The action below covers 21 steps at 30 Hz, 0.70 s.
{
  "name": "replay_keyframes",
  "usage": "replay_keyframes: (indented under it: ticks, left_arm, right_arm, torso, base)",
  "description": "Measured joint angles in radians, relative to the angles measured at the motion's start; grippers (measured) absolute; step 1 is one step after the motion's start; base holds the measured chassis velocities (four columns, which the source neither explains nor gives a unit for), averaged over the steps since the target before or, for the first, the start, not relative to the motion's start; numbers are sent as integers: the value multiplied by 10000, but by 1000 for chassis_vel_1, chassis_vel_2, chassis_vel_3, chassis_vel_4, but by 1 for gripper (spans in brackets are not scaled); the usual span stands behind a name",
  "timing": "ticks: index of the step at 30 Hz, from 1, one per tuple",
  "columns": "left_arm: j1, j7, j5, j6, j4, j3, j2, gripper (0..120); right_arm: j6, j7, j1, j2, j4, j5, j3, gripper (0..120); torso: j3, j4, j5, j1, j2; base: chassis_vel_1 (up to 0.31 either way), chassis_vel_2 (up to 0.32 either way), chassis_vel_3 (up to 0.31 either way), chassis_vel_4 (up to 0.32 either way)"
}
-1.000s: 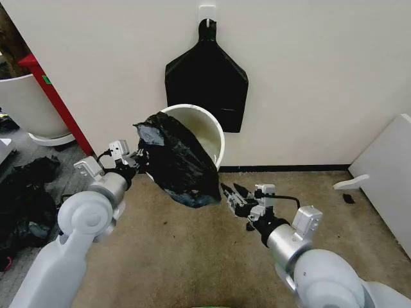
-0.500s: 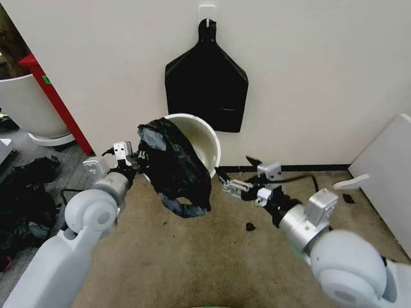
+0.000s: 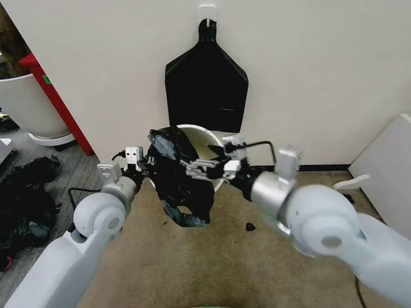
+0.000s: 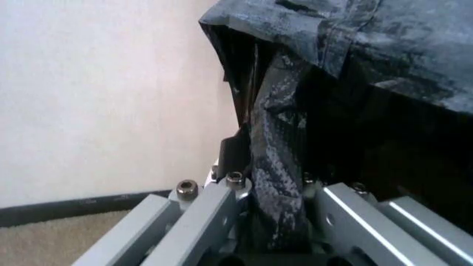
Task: Place the garbage bag over the trash bin.
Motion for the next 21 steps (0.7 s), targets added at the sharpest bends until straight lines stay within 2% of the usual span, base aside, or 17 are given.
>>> replay_keyframes:
  ticks: [5,15,18,19,21]
  left_arm:
    - [150,237,183,-69,-143,-21,86,1]
    - [291,413,223,-122,-279,-190,233,1]
    - [311,442,226,-137,-305,-217,225,1]
    - [329,447,227,-137,-322,-218,198,1]
    - [336,448,228,-137,-327,-218,191,1]
  right_arm:
    - [-71,864,887,714,-1105,753,-585,100]
    - [-153,1751,1493,1271,-1711,853,-1439,100]
    - [-109,1937,1587,1388,-1741,857,-1665,91]
    - [-89,1959,1598,1418,-1770,827,-1743,85]
    - [-73,1968,1600,1426,-1783,800,-1777,84]
  torso:
    - [1,2,-2,0,0]
    - [0,1,-1,0,0]
    - [0,1,0,0,0]
    - [0,1,1,0,0]
    - [-1,0,1,0,1]
  base:
    - [0,0,0,0]
    - [0,0,0,0]
    - [0,0,0,0]
    - [0,0,0,0]
    - [0,0,0,0]
